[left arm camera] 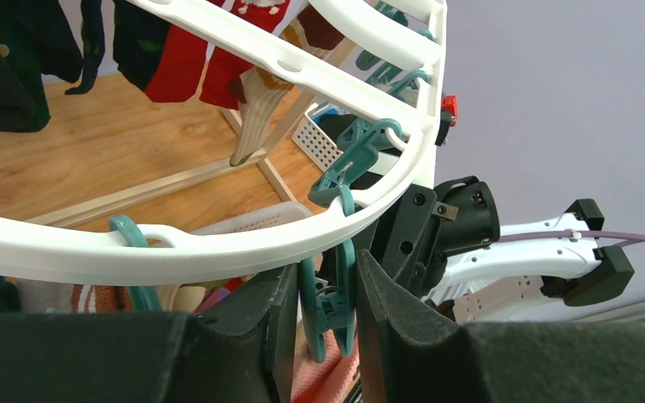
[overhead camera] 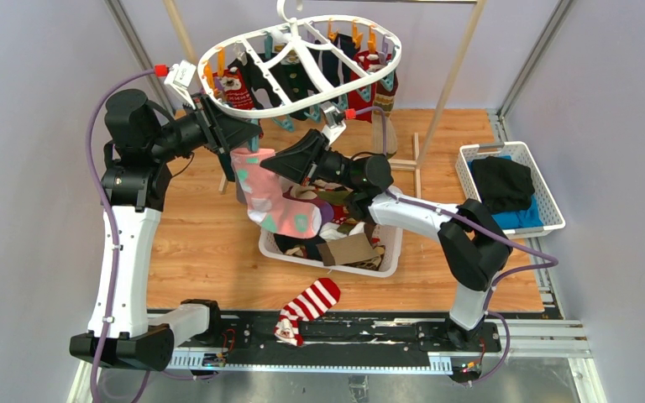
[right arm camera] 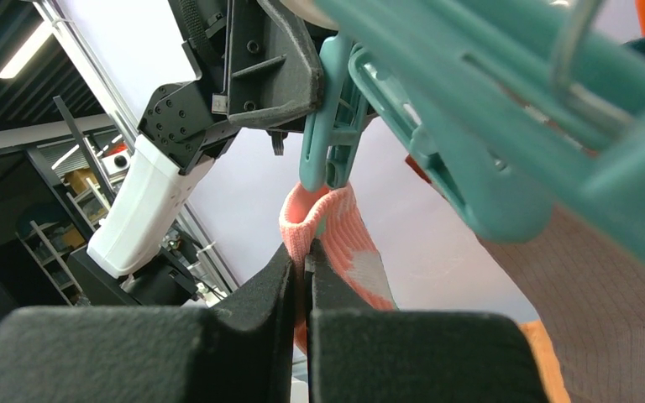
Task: Clip the socks to the hanger
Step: Clamp the sock onto the hanger.
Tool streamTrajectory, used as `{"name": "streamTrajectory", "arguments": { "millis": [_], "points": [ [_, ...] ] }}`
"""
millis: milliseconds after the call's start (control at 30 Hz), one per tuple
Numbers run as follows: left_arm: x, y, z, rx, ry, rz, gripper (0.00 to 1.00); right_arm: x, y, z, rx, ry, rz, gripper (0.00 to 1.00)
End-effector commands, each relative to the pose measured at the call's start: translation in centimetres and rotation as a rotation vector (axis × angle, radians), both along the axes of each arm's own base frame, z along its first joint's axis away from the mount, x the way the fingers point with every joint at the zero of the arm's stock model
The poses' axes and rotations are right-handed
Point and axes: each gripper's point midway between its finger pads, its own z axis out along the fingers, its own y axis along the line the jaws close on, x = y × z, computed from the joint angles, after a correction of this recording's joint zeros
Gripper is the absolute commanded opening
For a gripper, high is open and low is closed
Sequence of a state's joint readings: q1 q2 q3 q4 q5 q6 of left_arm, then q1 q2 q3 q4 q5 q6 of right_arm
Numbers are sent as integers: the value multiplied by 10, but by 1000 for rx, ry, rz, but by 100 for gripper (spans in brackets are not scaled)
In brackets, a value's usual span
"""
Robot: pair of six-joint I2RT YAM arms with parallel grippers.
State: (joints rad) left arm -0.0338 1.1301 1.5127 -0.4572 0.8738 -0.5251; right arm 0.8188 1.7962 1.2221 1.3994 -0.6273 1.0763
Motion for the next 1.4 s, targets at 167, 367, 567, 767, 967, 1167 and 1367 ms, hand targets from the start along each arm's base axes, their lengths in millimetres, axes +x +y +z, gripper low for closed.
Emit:
{"name": "streamTrajectory", "arguments": {
  "millis": [167,367,567,767,967,1167,1367],
  "points": [
    [-21,-8,7,-6,-27,-101,0,6,-6,23,73,-43,-20,0],
    [-23,-8,10,-10,-33,-101,0,11,-2,12,55,-31,-28,0],
    [-23,-9,10,-14,-32,-103,0,14,1,7,52,-22,-29,0],
    [-23,-9,10,-13,-33,-104,0,13,0,14,67,-30,-25,0],
    [-21,-8,6,-7,-26,-105,0,7,-3,19,75,-53,-12,0],
    [-21,-8,6,-7,-27,-102,0,8,-6,24,88,-59,-14,0],
    [-22,-8,6,-6,-26,-104,0,10,-9,31,100,-67,-18,0]
  ]
}}
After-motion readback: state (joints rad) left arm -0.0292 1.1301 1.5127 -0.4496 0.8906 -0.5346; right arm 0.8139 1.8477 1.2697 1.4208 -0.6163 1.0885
